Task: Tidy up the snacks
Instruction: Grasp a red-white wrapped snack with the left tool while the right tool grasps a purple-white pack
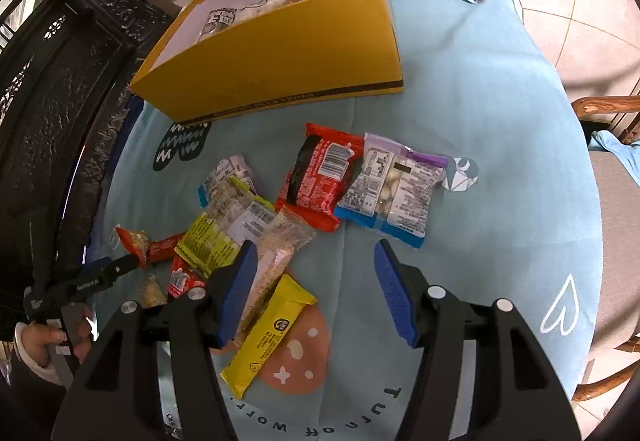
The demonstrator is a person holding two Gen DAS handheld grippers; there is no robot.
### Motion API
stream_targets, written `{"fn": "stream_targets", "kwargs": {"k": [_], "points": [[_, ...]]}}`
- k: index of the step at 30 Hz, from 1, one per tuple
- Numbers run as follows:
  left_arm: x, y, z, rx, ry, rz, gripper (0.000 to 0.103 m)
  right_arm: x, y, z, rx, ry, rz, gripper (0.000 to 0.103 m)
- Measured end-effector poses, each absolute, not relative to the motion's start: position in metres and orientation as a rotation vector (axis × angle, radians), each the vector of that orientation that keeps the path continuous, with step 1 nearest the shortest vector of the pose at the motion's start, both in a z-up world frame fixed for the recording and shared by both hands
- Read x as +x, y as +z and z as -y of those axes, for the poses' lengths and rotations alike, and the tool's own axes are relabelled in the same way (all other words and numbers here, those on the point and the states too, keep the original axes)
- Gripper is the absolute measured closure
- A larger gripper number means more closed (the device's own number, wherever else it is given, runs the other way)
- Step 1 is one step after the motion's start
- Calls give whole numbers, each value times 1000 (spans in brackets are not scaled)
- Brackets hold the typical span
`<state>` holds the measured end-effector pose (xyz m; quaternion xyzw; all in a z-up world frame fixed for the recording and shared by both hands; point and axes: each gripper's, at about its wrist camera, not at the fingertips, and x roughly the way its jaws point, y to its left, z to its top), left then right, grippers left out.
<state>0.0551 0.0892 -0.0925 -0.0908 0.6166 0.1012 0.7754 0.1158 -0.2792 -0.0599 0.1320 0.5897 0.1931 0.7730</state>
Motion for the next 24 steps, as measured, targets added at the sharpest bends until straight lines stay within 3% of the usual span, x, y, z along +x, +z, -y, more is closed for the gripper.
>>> {"fn": "stream_targets", "kwargs": {"k": [3,4,5,6,7,9,17,24], "points": [[63,-102,-96,-236,229,-1346,16,117,-61,281,282,413,-1284,42],[65,-105,-98,-248,225,-1354,28,118,-62,282,279,408,-1285,42],[68,-111,-99,-275,209,-1371,47,119,-62,283,276,405,-1287,42],[68,-115,-102,-323,184,-1367,51,120,-63,284,273,400,-1292,42],[69,-114,-104,-351,180,-1354,62,121,-64,285,270,397,-1296,42],[71,-111,-100,-318,164,-1353,70,123,-66,286,267,392,-1300,42],[77,-57,-83,-251,93,-1246,71,136,-83,296,249,342,-1335,42],[82,-49,-68,-245,62,-1248,71,153,-107,280,51,312,-1379,42]]}}
